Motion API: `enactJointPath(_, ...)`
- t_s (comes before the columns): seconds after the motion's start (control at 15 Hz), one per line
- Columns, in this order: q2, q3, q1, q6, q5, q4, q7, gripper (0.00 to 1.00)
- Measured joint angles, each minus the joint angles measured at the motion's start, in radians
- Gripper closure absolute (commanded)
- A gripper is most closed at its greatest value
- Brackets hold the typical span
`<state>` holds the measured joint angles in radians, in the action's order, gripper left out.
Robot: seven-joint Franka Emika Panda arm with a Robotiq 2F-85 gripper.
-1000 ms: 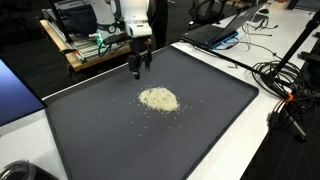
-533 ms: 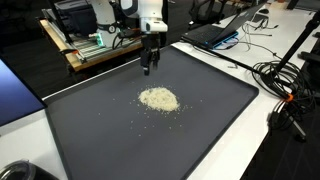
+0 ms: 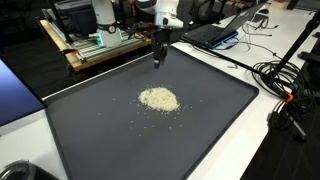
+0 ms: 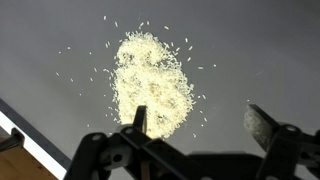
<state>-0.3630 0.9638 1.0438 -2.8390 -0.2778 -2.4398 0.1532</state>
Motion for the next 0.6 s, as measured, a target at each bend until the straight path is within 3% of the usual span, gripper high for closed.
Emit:
enactJointPath(0.13,0.0,0.026,0.048,0.05,-0.006,0.016,-0.002,0.0)
enactJointPath(0.27,0.011,0.007,0.044,0.117,-0.084,0.047,-0.043,0.0)
enactJointPath(0.4,0.035,-0.043,0.008,0.196,-0.146,0.087,-0.069,0.0)
enactJointPath(0.6,0.087,-0.185,-0.116,0.319,-0.172,0.16,-0.071,0.0)
